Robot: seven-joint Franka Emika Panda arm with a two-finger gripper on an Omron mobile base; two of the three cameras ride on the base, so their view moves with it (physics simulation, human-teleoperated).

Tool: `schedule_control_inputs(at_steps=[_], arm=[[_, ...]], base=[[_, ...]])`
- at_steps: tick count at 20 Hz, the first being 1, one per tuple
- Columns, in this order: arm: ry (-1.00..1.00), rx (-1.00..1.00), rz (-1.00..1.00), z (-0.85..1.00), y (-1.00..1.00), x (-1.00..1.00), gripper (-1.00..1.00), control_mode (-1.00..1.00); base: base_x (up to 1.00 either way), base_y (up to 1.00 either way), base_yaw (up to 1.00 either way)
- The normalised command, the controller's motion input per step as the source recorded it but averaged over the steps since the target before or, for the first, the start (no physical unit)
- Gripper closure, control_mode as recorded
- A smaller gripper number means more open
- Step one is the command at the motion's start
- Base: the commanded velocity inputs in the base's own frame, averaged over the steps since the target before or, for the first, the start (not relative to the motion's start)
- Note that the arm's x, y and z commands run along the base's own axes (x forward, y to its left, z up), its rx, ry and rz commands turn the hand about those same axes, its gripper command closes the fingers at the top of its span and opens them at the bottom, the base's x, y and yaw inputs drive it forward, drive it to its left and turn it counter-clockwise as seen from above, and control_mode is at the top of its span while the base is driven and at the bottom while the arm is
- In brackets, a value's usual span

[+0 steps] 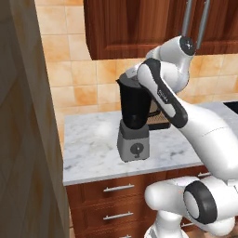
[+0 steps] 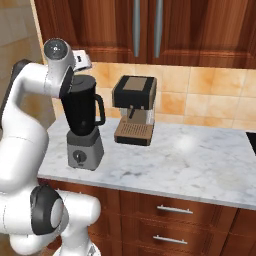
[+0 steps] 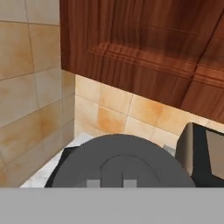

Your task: Close the lid blender by securely placing the lid on top.

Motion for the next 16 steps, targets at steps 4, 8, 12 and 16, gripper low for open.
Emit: schedule_control_inputs(at_steps=[4, 8, 12, 16], arm=[[-0.01, 0.0, 0.0, 0.0, -0.34, -0.64, 1.0, -1.0], [-0.05, 0.0, 0.0, 0.0, -0.42, -0.83, 1.0, -1.0], [-0.02, 0.01, 0.0, 0.0, -0.46, -0.86, 1.0, -1.0], [0.0, 0.02, 0.0, 0.0, -0.45, -0.8, 1.0, -1.0]], base=[[0.0, 0.0, 0.0], [0.0, 0.0, 0.0], [0.0, 0.0, 0.0], [0.0, 0.0, 0.0]])
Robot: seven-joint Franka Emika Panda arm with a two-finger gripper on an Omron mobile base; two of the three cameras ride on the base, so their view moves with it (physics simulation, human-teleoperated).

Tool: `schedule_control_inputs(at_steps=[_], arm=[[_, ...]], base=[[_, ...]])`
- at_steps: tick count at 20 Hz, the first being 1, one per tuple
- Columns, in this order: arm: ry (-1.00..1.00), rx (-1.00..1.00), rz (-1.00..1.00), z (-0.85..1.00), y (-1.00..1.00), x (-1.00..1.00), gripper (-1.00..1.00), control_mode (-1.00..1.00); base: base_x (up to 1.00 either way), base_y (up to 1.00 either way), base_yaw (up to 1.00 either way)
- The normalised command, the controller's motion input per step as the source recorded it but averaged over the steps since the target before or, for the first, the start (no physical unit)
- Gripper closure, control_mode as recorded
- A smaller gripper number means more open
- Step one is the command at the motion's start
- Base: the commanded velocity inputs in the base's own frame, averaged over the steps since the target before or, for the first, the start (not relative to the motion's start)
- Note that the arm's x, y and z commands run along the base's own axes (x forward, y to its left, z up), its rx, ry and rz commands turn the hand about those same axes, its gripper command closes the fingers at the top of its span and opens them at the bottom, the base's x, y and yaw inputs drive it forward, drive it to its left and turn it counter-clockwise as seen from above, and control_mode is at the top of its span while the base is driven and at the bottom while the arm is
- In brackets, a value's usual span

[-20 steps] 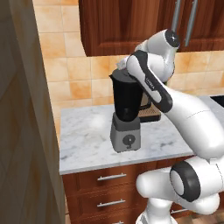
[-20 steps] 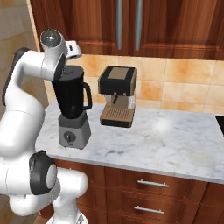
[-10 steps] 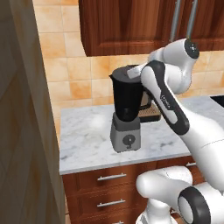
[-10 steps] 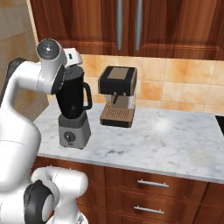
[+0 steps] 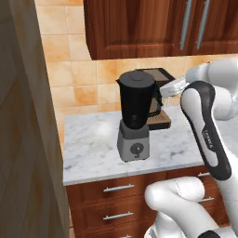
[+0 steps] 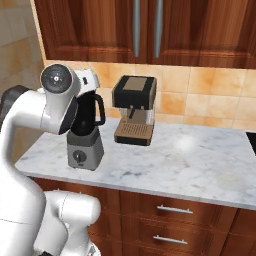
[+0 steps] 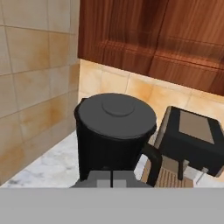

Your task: Close the lid blender by securely placing the lid on top.

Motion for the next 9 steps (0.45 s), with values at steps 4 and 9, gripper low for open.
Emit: schedule_control_inputs(at_steps=[4, 9], arm=[[0.0, 0.02, 0.0, 0.0, -0.48, -0.8, 1.0, -1.0], [0.0, 0.01, 0.0, -0.04, -0.5, -0.76, 1.0, -1.0]], base=[[0.0, 0.0, 0.0], [0.0, 0.0, 0.0]])
